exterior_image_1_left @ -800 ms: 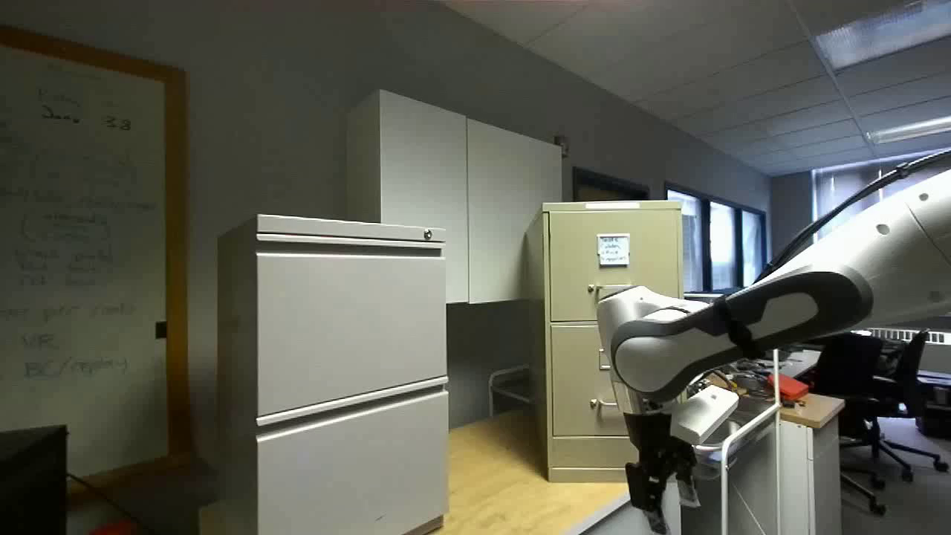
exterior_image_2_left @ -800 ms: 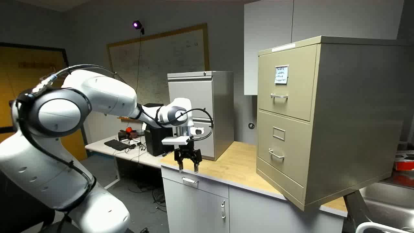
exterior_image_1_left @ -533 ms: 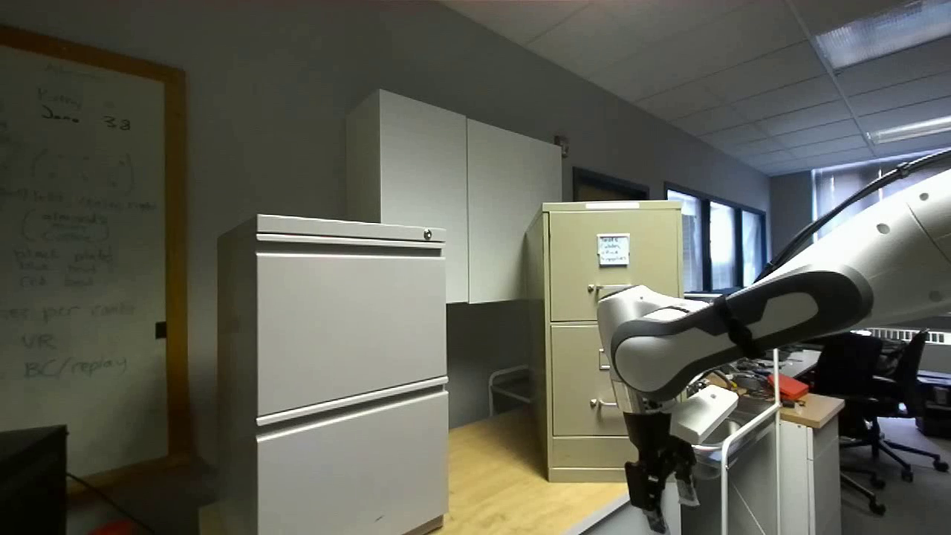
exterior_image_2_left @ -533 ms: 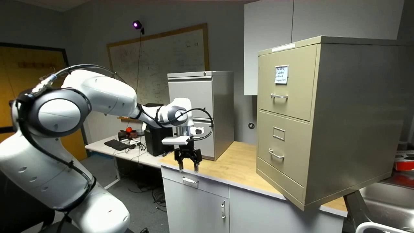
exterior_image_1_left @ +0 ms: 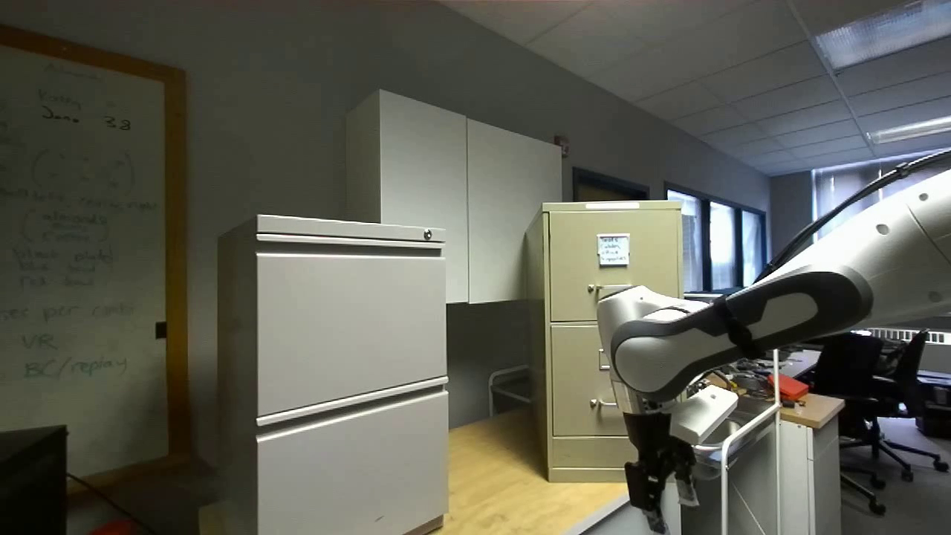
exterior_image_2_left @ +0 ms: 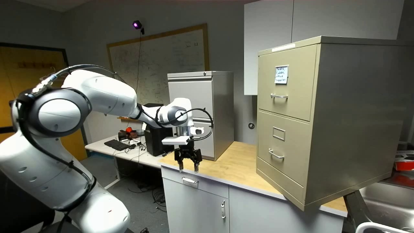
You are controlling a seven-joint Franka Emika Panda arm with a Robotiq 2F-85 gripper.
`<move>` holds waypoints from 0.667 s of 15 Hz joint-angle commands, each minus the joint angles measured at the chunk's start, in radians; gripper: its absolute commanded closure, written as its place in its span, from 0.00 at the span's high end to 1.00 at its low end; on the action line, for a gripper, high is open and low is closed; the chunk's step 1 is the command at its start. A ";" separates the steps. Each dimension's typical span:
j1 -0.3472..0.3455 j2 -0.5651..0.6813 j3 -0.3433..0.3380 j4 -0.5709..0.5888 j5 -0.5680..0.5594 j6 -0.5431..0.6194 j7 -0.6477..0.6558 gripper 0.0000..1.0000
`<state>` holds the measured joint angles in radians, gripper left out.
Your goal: Open the bottom drawer of the right cabinet
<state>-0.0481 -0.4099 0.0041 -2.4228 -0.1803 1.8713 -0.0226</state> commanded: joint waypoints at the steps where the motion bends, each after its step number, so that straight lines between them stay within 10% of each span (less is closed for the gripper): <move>1: -0.003 0.034 -0.003 0.044 -0.037 0.000 0.010 1.00; 10: -0.028 0.259 -0.012 0.335 -0.328 -0.003 -0.018 1.00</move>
<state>-0.0629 -0.2690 0.0015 -2.2294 -0.4407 1.8776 -0.0179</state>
